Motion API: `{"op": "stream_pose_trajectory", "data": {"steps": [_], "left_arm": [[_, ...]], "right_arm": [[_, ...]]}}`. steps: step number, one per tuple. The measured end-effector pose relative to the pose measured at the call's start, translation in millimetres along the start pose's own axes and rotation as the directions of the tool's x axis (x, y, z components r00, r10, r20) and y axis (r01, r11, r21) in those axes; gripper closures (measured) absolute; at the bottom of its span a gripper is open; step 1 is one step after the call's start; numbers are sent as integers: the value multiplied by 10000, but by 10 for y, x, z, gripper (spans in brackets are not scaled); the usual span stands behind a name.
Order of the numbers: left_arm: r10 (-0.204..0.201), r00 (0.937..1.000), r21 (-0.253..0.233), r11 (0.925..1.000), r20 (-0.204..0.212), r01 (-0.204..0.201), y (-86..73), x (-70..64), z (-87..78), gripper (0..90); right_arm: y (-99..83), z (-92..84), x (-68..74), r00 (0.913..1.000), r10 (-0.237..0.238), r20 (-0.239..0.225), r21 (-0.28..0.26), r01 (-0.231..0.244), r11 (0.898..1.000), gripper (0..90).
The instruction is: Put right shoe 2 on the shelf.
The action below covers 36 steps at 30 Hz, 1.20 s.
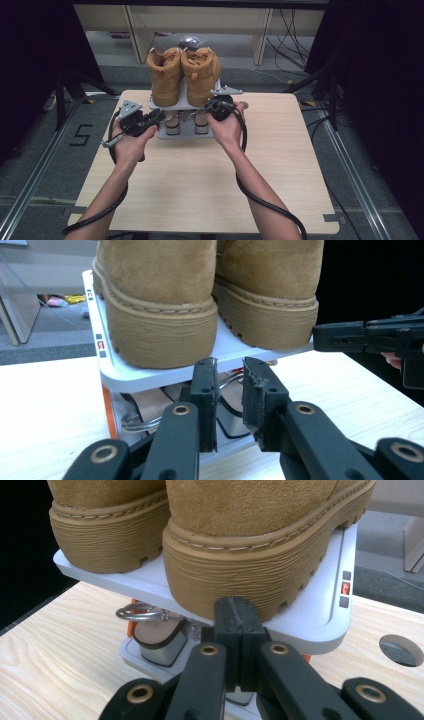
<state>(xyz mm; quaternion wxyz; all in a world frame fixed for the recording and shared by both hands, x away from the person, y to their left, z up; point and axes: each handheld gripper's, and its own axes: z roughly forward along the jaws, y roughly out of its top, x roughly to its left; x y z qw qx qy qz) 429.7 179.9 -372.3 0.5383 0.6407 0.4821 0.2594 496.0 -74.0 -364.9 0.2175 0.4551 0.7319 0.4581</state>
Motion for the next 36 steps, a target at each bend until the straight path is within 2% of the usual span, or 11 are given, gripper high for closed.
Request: {"op": "stream_pose_trajectory", "data": {"steps": [7, 24, 26, 28, 33, 36], "left_arm": [[-128, 9998, -30, 9999, -154, 127, -39, 77, -48, 749], [-256, 9991, -161, 9996, -344, 251, -72, 155, -119, 741], [-252, 9990, -250, 9994, -381, 242, -76, 175, -141, 728], [-236, 9985, -312, 9993, -488, 221, -80, 203, -165, 717], [-242, 9977, -462, 9987, -632, 213, -75, 245, -199, 670], [-163, 9976, -496, 9987, -678, 129, -76, 253, -217, 637]], "right_arm": [[2, 15, -10, 10000, 19, 0, -13, -19, 10000, 900], [1, 20, -19, 10000, 63, -28, -9, -63, 10000, 900], [-4, 4, -29, 9999, 13, 110, -23, -13, 10000, 873], [-11, -34, -62, 9999, 133, 41, -68, -133, 9999, 846], [-33, -159, -160, 9992, 114, 377, -256, -104, 9996, 781], [-53, -206, -222, 9991, 157, 384, -268, -147, 9995, 745]]}}
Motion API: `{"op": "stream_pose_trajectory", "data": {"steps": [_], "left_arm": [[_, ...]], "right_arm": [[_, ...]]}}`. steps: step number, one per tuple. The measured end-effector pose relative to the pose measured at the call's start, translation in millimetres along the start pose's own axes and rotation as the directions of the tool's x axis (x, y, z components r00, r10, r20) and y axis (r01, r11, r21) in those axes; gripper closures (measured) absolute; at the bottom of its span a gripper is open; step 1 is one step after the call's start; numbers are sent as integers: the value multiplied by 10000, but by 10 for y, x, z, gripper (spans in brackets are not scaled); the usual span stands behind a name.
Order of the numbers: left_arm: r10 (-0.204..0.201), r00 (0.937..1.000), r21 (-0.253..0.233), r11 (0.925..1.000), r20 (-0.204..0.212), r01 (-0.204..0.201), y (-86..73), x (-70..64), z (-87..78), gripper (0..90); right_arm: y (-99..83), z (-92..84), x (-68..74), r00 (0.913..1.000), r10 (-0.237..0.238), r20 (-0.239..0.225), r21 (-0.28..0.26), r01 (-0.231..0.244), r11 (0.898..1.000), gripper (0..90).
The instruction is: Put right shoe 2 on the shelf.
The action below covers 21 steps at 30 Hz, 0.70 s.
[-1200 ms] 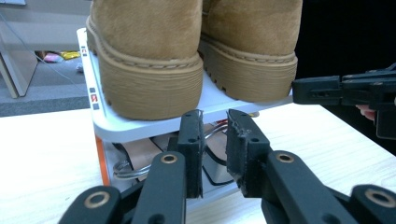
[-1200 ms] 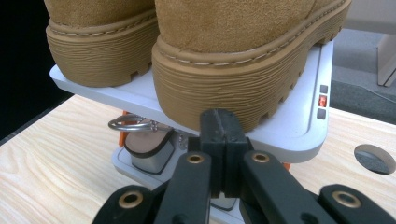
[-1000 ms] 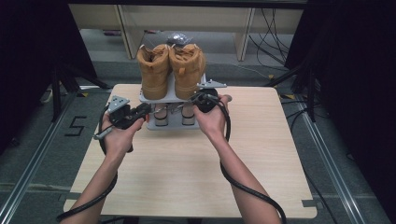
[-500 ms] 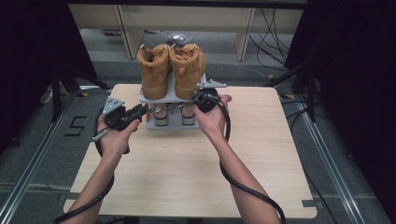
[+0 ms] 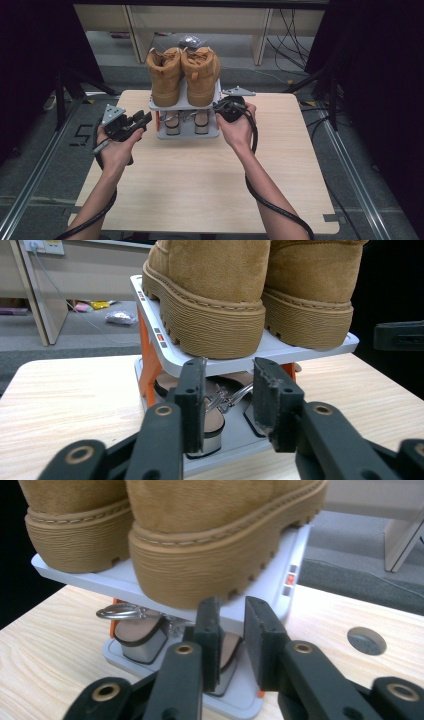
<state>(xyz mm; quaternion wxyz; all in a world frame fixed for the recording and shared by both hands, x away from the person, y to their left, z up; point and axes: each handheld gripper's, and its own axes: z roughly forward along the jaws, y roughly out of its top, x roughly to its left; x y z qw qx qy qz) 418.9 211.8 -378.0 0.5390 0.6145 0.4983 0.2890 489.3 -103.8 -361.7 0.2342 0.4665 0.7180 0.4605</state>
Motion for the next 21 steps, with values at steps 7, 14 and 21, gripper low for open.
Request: {"op": "stream_pose_trajectory", "data": {"steps": [7, 14, 21], "left_arm": [[61, 10000, -136, 9999, -77, -62, -23, 37, -13, 532], [-49, 9996, -214, 9998, -272, 43, -59, 143, -98, 467], [-204, 9988, -236, 9995, -440, 193, -113, 204, -139, 458]], "right_arm": [[-6, -75, -57, 9999, -132, 64, 31, 131, 9999, 647], [-61, -188, -121, 9996, -250, 122, 66, 250, 9997, 588], [-127, -259, -212, 9992, -275, 286, 177, 270, 9995, 568]]}}
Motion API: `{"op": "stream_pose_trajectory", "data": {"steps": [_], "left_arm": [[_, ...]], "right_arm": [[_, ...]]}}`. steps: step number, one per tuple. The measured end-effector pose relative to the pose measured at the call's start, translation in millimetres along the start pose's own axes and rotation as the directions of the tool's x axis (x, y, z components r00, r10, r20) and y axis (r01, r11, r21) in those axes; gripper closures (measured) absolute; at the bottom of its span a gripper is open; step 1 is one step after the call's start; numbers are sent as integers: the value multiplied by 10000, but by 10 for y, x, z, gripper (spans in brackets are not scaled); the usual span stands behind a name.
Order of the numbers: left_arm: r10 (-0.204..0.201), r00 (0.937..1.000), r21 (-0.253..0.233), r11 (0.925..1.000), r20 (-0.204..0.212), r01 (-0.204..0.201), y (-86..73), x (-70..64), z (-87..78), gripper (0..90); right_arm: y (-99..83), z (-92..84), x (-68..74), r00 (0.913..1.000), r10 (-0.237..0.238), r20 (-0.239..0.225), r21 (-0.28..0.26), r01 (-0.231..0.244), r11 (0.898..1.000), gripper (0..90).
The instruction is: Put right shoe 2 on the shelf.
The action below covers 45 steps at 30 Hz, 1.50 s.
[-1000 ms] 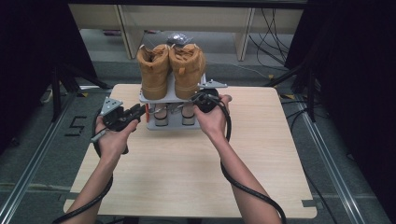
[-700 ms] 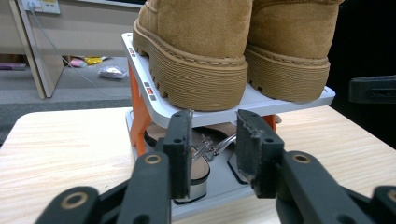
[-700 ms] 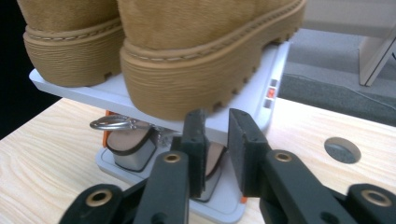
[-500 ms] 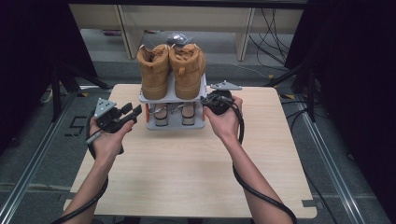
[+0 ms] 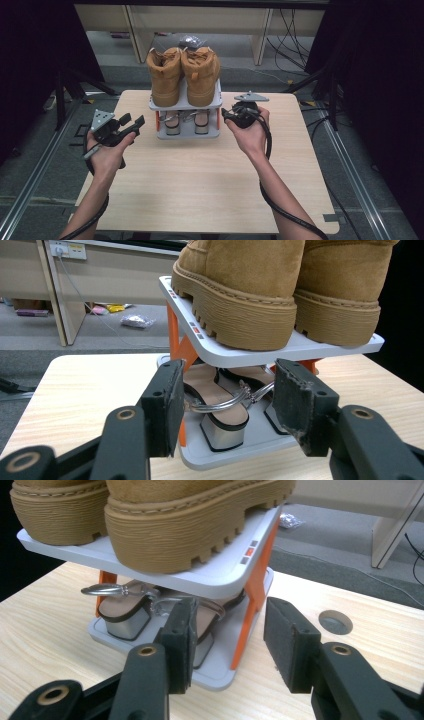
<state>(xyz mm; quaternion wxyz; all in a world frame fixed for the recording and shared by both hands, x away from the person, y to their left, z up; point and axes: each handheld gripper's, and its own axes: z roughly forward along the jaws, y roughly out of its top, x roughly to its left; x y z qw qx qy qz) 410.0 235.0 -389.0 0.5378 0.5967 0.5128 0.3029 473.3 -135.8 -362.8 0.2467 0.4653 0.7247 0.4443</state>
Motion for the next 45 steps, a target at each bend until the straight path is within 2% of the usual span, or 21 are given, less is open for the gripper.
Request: {"op": "stream_pose_trajectory", "data": {"steps": [4, 6, 8, 12, 16, 18, 20, 22, 25, 26, 28, 30, 31, 32, 33, 37, 38, 41, 42, 43, 45], "left_arm": [[-253, 9996, -87, 9996, -109, 252, -15, 32, -5, 455], [-243, 9996, -99, 9997, -121, 242, -19, 42, -7, 455], [-198, 9998, -66, 9998, -98, 198, -24, 46, -16, 455], [-123, 9998, -102, 9999, -162, 121, -50, 91, -68, 449], [-67, 9996, -120, 9999, -259, 64, -104, 164, -133, 428], [-40, 9996, -126, 9999, -285, 37, -141, 201, -162, 416], [-77, 9994, -60, 10000, -332, 75, -177, 241, -184, 413], [-267, 9990, -2, 9996, -363, 267, -226, 281, -198, 426], [-168, 9984, 159, 9997, -532, 177, -300, 338, -223, 406], [-182, 9984, 139, 9997, -538, 190, -317, 352, -227, 403], [-118, 9980, 110, 9999, -615, 125, -362, 388, -248, 398], [-49, 9975, 77, 10000, -707, 55, -399, 420, -267, 385], [-18, 9972, 45, 10000, -752, 21, -429, 446, -277, 380], [5, 9970, 35, 10000, -779, -2, -456, 468, -286, 376], [17, 9966, 44, 10000, -824, -13, -483, 490, -296, 372], [66, 9944, 3, 10000, -1059, -66, -597, 573, -327, 363], [134, 9937, 29, 9999, -1112, -132, -636, 598, -335, 363], [182, 9925, 129, 9998, -1211, -167, -734, 647, -350, 362], [159, 9924, 111, 9998, -1224, -146, -767, 661, -351, 362], [180, 9919, 112, 9998, -1256, -168, -791, 669, -353, 361], [260, 9910, 127, 9996, -1311, -245, -850, 692, -354, 360]], "right_arm": [[-13, -13, -36, 10000, -5, 29, -29, 5, 10000, 561], [-13, -25, -53, 9999, -99, 94, 48, 99, 9999, 559], [-32, -27, -56, 9999, 103, 66, 31, -104, 9999, 557], [-85, -74, -90, 9997, 117, 216, 176, -121, 9998, 550], [-199, -169, -183, 9996, 45, 280, 144, -49, 9999, 541], [-260, -228, -217, 9988, 254, 420, 164, -261, 9995, 536], [-334, -294, -300, 9984, 158, 535, 209, -170, 9996, 534], [-418, -351, -377, 9978, 344, 575, 186, -355, 9992, 529], [-573, -443, -512, 9955, 516, 800, 218, -535, 9983, 522], [-617, -479, -538, 9934, 770, 851, 289, -797, 9964, 519], [-705, -521, -621, 9927, 701, 979, 226, -727, 9971, 514], [-805, -581, -662, 9881, 1086, 1093, 309, -1126, 9932, 510], [-857, -599, -703, 9887, 948, 1160, 280, -987, 9947, 508], [-921, -628, -717, 9845, 1192, 1285, 304, -1241, 9918, 504], [-975, -643, -775, 9882, 811, 1299, 267, -852, 9960, 502], [-1171, -714, -863, 9858, 894, 1420, 400, -959, 9946, 491], [-1225, -725, -837, 9779, 1389, 1564, 306, -1454, 9889, 489], [-1387, -760, -897, 9750, 1467, 1670, 248, -1529, 9879, 486], [-1438, -772, -939, 9766, 1196, 1785, 280, -1265, 9916, 486], [-1485, -790, -937, 9733, 1500, 1739, 164, -1552, 9877, 486], [-1583, -804, -989, 9697, 1455, 1961, -86, -1466, 9892, 486]]}}
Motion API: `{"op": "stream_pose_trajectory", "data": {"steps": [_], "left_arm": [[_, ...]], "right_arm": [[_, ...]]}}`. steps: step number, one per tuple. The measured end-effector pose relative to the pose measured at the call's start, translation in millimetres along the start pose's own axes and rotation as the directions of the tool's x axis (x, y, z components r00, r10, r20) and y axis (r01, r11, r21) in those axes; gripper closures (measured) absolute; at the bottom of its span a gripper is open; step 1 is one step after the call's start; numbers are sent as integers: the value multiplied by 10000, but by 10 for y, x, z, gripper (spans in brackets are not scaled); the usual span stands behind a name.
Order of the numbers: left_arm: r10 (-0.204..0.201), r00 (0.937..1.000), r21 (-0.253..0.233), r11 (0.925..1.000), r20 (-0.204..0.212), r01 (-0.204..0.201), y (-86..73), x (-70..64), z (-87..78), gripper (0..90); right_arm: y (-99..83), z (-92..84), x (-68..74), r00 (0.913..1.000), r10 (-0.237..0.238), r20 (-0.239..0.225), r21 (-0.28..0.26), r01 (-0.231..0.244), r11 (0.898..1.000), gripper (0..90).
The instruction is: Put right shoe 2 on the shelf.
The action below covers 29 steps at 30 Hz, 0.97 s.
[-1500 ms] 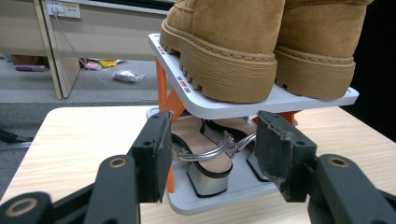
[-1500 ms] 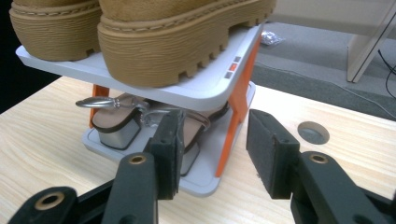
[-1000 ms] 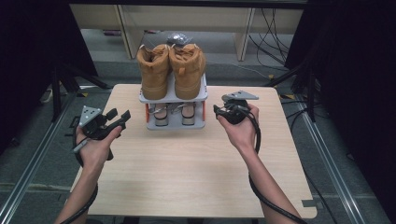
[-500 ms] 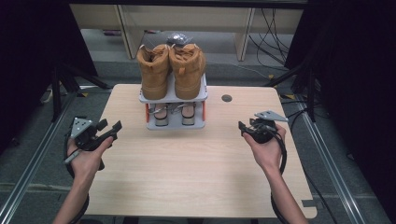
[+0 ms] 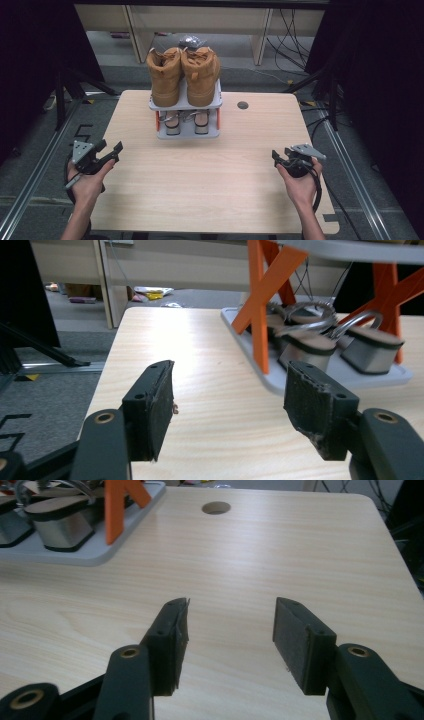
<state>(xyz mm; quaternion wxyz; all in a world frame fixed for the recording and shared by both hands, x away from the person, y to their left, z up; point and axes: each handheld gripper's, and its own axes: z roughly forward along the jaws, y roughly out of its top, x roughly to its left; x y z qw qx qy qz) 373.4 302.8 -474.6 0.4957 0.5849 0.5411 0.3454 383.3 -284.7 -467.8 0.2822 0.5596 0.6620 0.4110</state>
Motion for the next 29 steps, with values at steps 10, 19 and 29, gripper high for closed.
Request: {"op": "stream_pose_trajectory", "data": {"steps": [10, 19, 29], "left_arm": [[80, 10000, -71, 9999, -49, -80, -233, -7, 56, 354], [332, 9994, -648, 9974, 111, -325, -326, -78, 77, 348], [526, 9986, -1018, 9935, 67, -516, -405, -121, 79, 294]], "right_arm": [[-343, -41, -72, 9989, 356, 317, -16, -356, 9994, 483], [-423, -17, -44, 9995, 274, 180, -612, -262, 9978, 456], [-498, -29, -35, 9982, 454, 386, -974, -415, 9944, 383]]}}
